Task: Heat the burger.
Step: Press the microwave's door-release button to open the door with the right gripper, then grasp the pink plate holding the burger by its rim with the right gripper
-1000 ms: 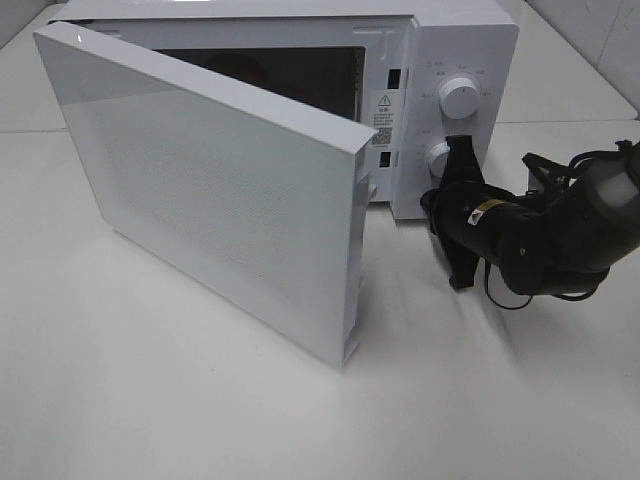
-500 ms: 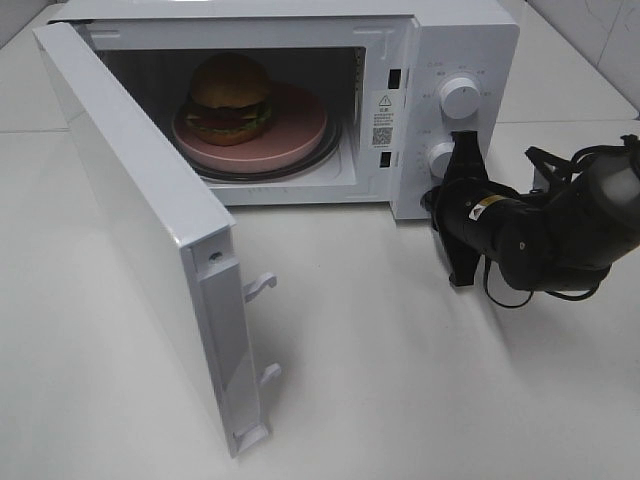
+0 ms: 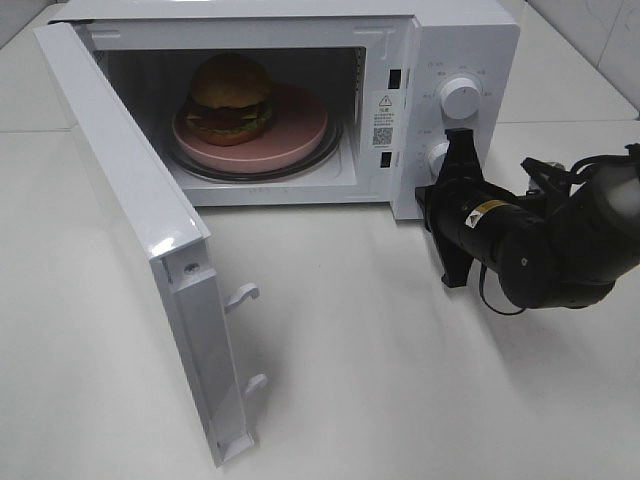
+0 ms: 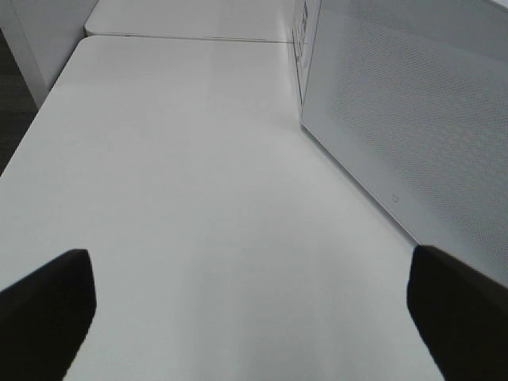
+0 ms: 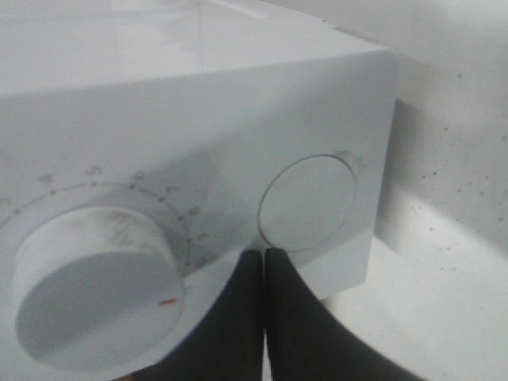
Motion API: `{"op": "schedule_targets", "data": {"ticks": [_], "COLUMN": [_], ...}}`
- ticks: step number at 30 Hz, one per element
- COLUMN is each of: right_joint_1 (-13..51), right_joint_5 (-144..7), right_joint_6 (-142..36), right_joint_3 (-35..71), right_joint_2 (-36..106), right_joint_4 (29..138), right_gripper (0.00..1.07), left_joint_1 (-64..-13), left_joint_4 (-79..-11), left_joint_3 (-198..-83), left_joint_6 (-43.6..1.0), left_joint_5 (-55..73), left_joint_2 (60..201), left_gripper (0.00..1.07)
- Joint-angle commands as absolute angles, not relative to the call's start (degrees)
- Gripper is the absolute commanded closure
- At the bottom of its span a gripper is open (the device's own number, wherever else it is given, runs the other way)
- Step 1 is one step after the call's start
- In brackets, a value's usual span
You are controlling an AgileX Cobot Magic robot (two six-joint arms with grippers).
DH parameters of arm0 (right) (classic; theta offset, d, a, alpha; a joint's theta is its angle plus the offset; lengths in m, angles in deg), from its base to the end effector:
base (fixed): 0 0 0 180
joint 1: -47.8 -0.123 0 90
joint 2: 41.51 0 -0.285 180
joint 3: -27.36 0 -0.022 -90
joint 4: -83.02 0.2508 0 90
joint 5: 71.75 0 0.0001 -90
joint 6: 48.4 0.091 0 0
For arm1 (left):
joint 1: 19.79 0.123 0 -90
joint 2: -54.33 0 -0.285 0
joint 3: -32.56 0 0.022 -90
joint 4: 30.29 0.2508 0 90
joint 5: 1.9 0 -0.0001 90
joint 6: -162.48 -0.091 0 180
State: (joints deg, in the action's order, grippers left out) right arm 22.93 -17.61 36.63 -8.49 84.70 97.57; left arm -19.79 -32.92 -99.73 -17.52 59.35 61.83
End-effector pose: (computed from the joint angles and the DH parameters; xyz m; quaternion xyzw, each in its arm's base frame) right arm 0.3261 0.1308 0.0923 0.5062 0.6337 0.4552 0.3674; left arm -0.0078 -0.0037 0.2808 0.0012 0.8499 -0.0229 0.5264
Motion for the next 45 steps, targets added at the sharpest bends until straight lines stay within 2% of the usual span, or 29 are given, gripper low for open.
{"op": "schedule_targets", "data": {"ticks": [1, 14, 22, 27, 28, 30, 34, 38, 40, 43, 45], "right_joint_1": [22.8, 21.7, 21.7, 21.7, 21.7, 21.7, 21.7, 21.7, 21.7, 21.7, 21.7], "right_joint_5": [-16.2, -16.2, -20.1, -32.9, -39.3, -42.1, -55.9, -65.9, -76.2, -78.5, -84.3], "right_joint_6": [36.6, 35.8, 22.9, 8.3, 0.8, -3.9, -25.6, -36.0, -47.5, -50.7, -58.0], "right_joint_3": [-9.6, -15.9, -20.6, -21.2, -21.2, -21.2, -20.3, -18.6, -15.8, -15.1, -12.7], "right_joint_2": [82.8, 79.9, 72.8, 66.2, 62.7, 61.0, 54.2, 51.1, 49.0, 48.8, 48.8], "right_joint_4": [97.1, 96.9, 96.0, 94.1, 94.4, 94.7, 96.2, 97.4, 97.3, 97.1, 97.1], "right_gripper": [1.07, 1.07, 1.07, 1.07, 1.07, 1.07, 1.07, 1.07, 1.05, 1.05, 0.97], "left_joint_1": [-19.7, -19.7, -19.7, -19.7, -19.7, -19.7, -19.7, -19.7, -19.7, -19.7, -19.7], "left_joint_4": [-33.0, -33.0, -33.0, -33.0, -33.0, -33.0, -33.0, -33.0, -33.0, -33.0, -33.0], "left_joint_3": [-99.8, -99.8, -99.8, -99.8, -99.8, -99.8, -99.8, -99.8, -99.8, -99.8, -99.8], "left_joint_6": [-17.5, -17.5, -17.5, -17.5, -17.5, -17.5, -17.5, -17.5, -17.5, -17.5, -17.5], "left_joint_5": [59.5, 59.5, 59.5, 59.5, 59.5, 59.5, 59.5, 59.5, 59.5, 59.5, 59.5], "left_joint_2": [60.9, 60.9, 60.9, 60.9, 60.9, 60.9, 60.9, 60.9, 60.9, 60.9, 60.9], "left_gripper": [0.06, 0.06, 0.06, 0.06, 0.06, 0.06, 0.06, 0.06, 0.06, 0.06, 0.06]}}
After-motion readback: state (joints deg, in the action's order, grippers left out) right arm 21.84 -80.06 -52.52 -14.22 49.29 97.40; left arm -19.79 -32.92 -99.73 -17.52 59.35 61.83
